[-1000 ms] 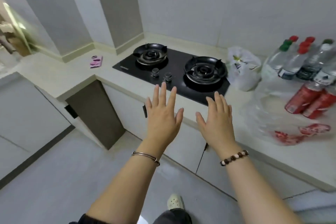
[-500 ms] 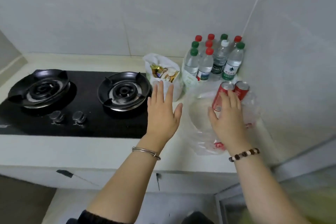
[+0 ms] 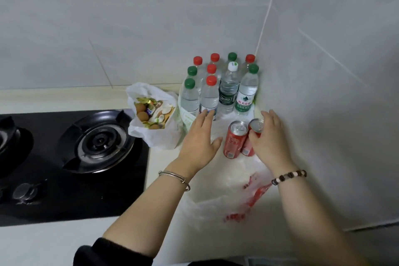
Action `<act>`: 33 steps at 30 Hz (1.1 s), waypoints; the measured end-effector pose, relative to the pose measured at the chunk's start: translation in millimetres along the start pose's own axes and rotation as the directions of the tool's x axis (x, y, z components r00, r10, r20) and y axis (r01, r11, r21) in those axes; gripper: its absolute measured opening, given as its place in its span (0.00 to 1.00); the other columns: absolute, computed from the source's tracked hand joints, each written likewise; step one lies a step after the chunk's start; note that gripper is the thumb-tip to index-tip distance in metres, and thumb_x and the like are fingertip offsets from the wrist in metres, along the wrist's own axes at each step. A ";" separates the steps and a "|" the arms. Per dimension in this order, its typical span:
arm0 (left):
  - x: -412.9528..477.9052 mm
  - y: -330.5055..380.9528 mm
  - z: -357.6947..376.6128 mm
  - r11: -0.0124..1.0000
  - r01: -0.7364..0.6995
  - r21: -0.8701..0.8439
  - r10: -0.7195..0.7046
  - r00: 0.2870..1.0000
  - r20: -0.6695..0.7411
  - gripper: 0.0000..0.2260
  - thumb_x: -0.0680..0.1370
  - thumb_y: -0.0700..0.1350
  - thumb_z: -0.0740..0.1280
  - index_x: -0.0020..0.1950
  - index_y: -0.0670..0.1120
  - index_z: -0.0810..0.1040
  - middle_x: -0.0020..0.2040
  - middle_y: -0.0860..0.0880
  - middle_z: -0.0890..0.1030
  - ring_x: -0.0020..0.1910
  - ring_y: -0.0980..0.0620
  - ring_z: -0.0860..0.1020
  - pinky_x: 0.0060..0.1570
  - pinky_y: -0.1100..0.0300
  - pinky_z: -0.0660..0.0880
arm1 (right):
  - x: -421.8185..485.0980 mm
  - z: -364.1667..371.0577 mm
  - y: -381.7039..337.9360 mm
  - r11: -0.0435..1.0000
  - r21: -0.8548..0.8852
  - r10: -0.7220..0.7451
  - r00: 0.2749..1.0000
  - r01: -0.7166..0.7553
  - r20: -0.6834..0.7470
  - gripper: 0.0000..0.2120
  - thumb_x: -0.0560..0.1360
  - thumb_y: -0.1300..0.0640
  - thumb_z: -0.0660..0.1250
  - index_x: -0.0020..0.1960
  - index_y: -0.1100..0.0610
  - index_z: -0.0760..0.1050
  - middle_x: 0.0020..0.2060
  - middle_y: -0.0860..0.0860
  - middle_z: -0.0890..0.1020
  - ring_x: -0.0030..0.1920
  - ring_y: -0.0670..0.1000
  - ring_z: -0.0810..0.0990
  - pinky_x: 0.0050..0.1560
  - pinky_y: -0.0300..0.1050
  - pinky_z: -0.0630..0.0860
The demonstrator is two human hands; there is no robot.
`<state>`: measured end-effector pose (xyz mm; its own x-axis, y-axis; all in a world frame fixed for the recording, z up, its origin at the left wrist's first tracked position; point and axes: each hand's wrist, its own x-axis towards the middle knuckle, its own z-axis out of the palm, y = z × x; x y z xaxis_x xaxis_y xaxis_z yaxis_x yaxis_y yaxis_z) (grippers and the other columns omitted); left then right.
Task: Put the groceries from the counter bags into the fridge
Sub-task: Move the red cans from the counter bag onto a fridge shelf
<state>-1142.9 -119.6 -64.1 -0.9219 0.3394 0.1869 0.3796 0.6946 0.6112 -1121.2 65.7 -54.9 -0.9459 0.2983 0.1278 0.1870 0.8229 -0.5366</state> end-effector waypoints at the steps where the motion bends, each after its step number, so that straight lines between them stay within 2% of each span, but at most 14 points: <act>1: 9.1 1.5 8.4 0.999 0.026 -0.034 -0.024 0.999 0.038 0.33 0.76 0.46 0.67 0.77 0.46 0.53 0.77 0.48 0.56 0.76 0.52 0.53 0.71 0.63 0.52 | 6.0 2.0 4.4 1.000 -0.005 0.006 0.999 -0.006 0.032 0.29 0.75 0.58 0.64 0.73 0.62 0.58 0.74 0.60 0.57 0.75 0.57 0.54 0.73 0.48 0.53; 4: 31.7 9.3 31.1 0.953 0.188 -0.237 -0.141 0.969 0.201 0.37 0.74 0.46 0.70 0.77 0.46 0.54 0.75 0.48 0.61 0.74 0.51 0.60 0.70 0.59 0.59 | 22.1 6.5 18.2 0.998 -0.061 0.019 0.994 -0.013 0.105 0.32 0.75 0.58 0.65 0.75 0.61 0.55 0.75 0.59 0.55 0.75 0.55 0.52 0.73 0.45 0.50; 6: 43.3 12.8 45.1 0.909 0.282 -0.307 -0.190 0.936 0.297 0.39 0.72 0.45 0.72 0.77 0.46 0.54 0.73 0.47 0.65 0.72 0.50 0.64 0.68 0.60 0.62 | 32.8 8.5 28.2 0.996 -0.091 0.030 0.988 -0.016 0.154 0.34 0.75 0.56 0.66 0.75 0.60 0.54 0.75 0.58 0.54 0.76 0.54 0.51 0.73 0.43 0.50; 9: 57.5 14.4 63.0 0.901 0.320 -0.294 -0.218 0.918 0.331 0.40 0.71 0.43 0.73 0.77 0.46 0.55 0.68 0.49 0.70 0.64 0.52 0.72 0.54 0.72 0.66 | 47.4 11.7 39.8 0.993 -0.121 0.029 0.977 -0.004 0.209 0.38 0.72 0.53 0.70 0.75 0.60 0.54 0.75 0.58 0.57 0.75 0.55 0.54 0.73 0.45 0.53; 11: 63.8 14.2 70.7 0.894 0.342 -0.287 -0.244 0.913 0.328 0.39 0.70 0.40 0.72 0.76 0.47 0.55 0.66 0.49 0.72 0.58 0.50 0.76 0.47 0.70 0.69 | 54.0 14.8 44.3 0.994 -0.109 0.027 0.973 -0.002 0.228 0.40 0.69 0.53 0.72 0.75 0.60 0.56 0.72 0.57 0.62 0.72 0.55 0.61 0.71 0.46 0.59; 14: 69.3 13.0 79.7 0.900 0.354 -0.255 -0.276 0.915 0.294 0.39 0.68 0.39 0.73 0.74 0.48 0.58 0.60 0.48 0.76 0.57 0.47 0.77 0.54 0.59 0.74 | 60.1 20.0 50.2 0.995 -0.086 0.062 0.965 -0.042 0.255 0.44 0.65 0.52 0.75 0.74 0.56 0.57 0.68 0.54 0.68 0.66 0.54 0.69 0.66 0.47 0.68; 16: 69.5 11.3 83.7 0.906 0.350 -0.238 -0.283 0.919 0.273 0.37 0.67 0.39 0.74 0.71 0.48 0.60 0.53 0.50 0.78 0.52 0.48 0.79 0.50 0.56 0.76 | 62.4 25.4 55.2 0.995 -0.095 0.065 0.966 -0.042 0.249 0.44 0.62 0.51 0.77 0.72 0.54 0.60 0.63 0.53 0.72 0.62 0.55 0.72 0.62 0.49 0.72; 18: 68.7 9.6 85.1 0.898 0.368 -0.241 -0.305 0.916 0.260 0.31 0.67 0.40 0.74 0.66 0.49 0.65 0.50 0.51 0.79 0.50 0.48 0.79 0.47 0.56 0.77 | 63.6 30.0 58.7 0.994 -0.109 0.041 0.972 -0.015 0.233 0.37 0.59 0.50 0.77 0.66 0.53 0.67 0.56 0.52 0.74 0.56 0.55 0.75 0.56 0.49 0.75; 20: 68.9 6.5 86.6 0.895 0.387 -0.221 -0.330 0.910 0.252 0.26 0.66 0.42 0.74 0.61 0.48 0.69 0.51 0.50 0.80 0.51 0.48 0.79 0.49 0.56 0.76 | 65.2 30.4 57.7 0.994 -0.110 0.038 0.974 -0.014 0.222 0.29 0.57 0.49 0.76 0.55 0.50 0.72 0.47 0.50 0.76 0.48 0.54 0.77 0.48 0.48 0.77; 22: 68.6 4.7 87.6 0.898 0.395 -0.196 -0.347 0.907 0.239 0.24 0.64 0.44 0.74 0.59 0.49 0.72 0.50 0.51 0.81 0.50 0.49 0.79 0.50 0.56 0.76 | 65.3 29.4 54.9 0.996 -0.086 0.047 0.974 -0.029 0.222 0.26 0.56 0.50 0.77 0.52 0.50 0.74 0.44 0.49 0.78 0.44 0.53 0.79 0.44 0.47 0.78; 25: 66.0 3.1 87.5 0.892 0.404 -0.204 -0.366 0.908 0.202 0.26 0.62 0.46 0.76 0.58 0.50 0.73 0.51 0.53 0.81 0.51 0.50 0.79 0.50 0.57 0.76 | 60.1 28.4 49.8 0.997 -0.079 0.039 0.974 -0.021 0.222 0.25 0.59 0.54 0.77 0.54 0.53 0.75 0.44 0.50 0.80 0.44 0.53 0.79 0.42 0.45 0.76; 29: 56.4 -1.6 78.7 0.887 0.411 -0.210 -0.385 0.910 0.156 0.27 0.62 0.46 0.77 0.59 0.49 0.73 0.52 0.52 0.81 0.52 0.50 0.79 0.52 0.57 0.75 | 50.9 24.3 42.5 0.998 -0.056 -0.016 0.980 0.027 0.197 0.23 0.60 0.54 0.77 0.53 0.54 0.75 0.43 0.47 0.78 0.42 0.50 0.76 0.38 0.40 0.70; 31: 49.5 -2.4 68.3 0.885 0.402 -0.236 -0.383 0.916 0.125 0.26 0.63 0.45 0.77 0.58 0.49 0.74 0.50 0.54 0.80 0.51 0.52 0.78 0.49 0.62 0.74 | 46.0 19.6 35.1 0.997 -0.057 -0.041 0.984 0.052 0.175 0.21 0.60 0.53 0.78 0.50 0.54 0.74 0.40 0.44 0.72 0.40 0.47 0.71 0.35 0.36 0.64; 33: 41.9 -2.5 54.8 0.879 0.387 -0.278 -0.376 0.922 0.096 0.26 0.62 0.44 0.77 0.58 0.51 0.74 0.47 0.58 0.78 0.48 0.56 0.77 0.45 0.68 0.70 | 39.5 16.9 25.6 0.999 0.010 -0.044 0.985 0.043 0.164 0.22 0.59 0.53 0.78 0.49 0.52 0.73 0.39 0.43 0.73 0.39 0.48 0.74 0.34 0.38 0.67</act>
<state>-1178.2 -72.4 -99.9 -0.9849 0.1129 -0.1314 -0.0451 0.5654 0.8236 -1158.2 90.4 -77.7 -0.9839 0.1784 0.0129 0.1434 0.8301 -0.5388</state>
